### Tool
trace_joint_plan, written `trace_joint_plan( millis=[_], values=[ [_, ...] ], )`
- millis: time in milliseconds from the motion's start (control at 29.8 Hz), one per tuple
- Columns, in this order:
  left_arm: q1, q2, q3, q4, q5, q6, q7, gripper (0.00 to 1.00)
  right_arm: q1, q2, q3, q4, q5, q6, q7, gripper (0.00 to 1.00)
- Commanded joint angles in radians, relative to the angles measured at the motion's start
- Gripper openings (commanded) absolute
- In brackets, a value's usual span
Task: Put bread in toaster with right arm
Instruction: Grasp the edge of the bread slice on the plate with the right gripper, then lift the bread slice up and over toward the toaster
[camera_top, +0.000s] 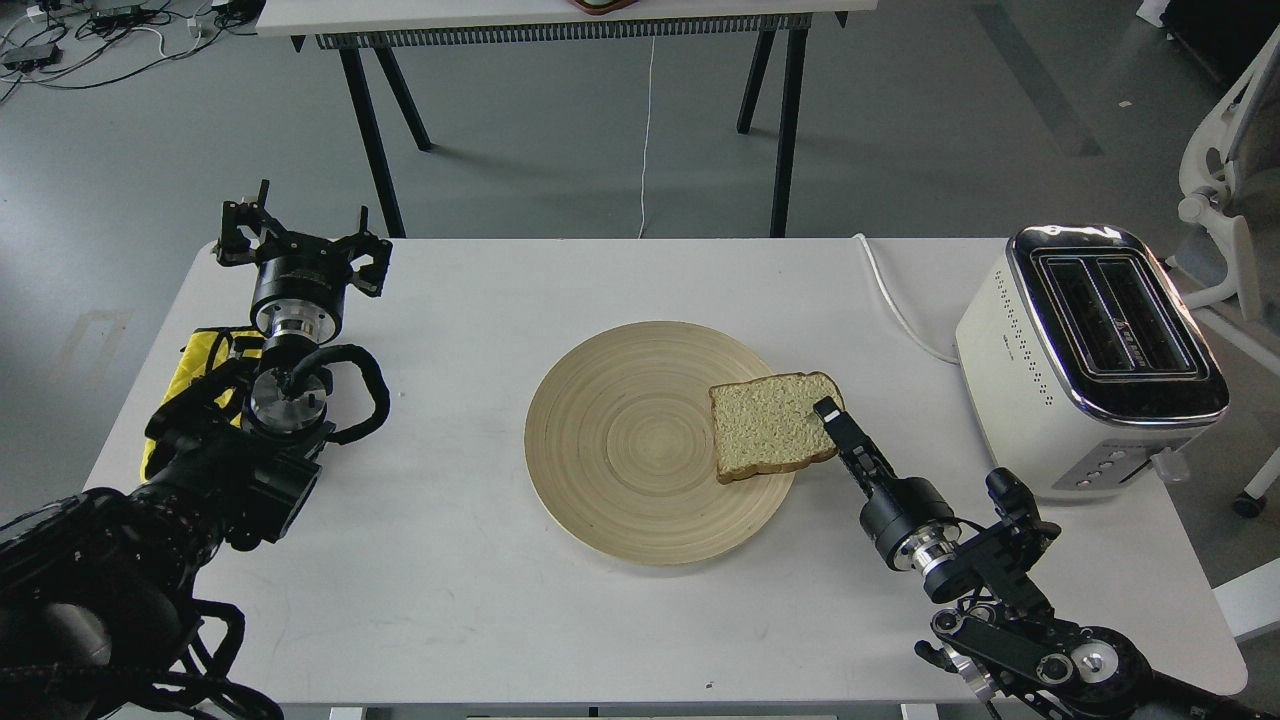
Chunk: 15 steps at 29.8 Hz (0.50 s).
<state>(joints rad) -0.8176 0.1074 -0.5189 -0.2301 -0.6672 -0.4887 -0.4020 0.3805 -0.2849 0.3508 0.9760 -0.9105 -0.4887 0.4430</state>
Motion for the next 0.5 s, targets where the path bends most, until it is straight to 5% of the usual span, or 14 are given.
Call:
trace_joint_plan(
  millis=[0, 335, 469],
  values=[
    [0.0, 0.0, -0.001, 0.0, 0.0, 0.0, 0.0, 1.0, 0.006, -0.005, 0.02, 0.004, 0.001, 0.0, -0.001, 0.0],
    [0.0, 0.0, 0.0, 0.0, 0.0, 0.0, 0.0, 1.0, 0.041, -0.02, 0.095, 0.044, 0.002, 0.0, -0.009, 0.0],
    [0.0, 0.0, 0.0, 0.0, 0.0, 0.0, 0.0, 1.0, 0.075, -0.15, 0.22, 0.173, 0.002, 0.0, -0.035, 0.0]
  ],
)
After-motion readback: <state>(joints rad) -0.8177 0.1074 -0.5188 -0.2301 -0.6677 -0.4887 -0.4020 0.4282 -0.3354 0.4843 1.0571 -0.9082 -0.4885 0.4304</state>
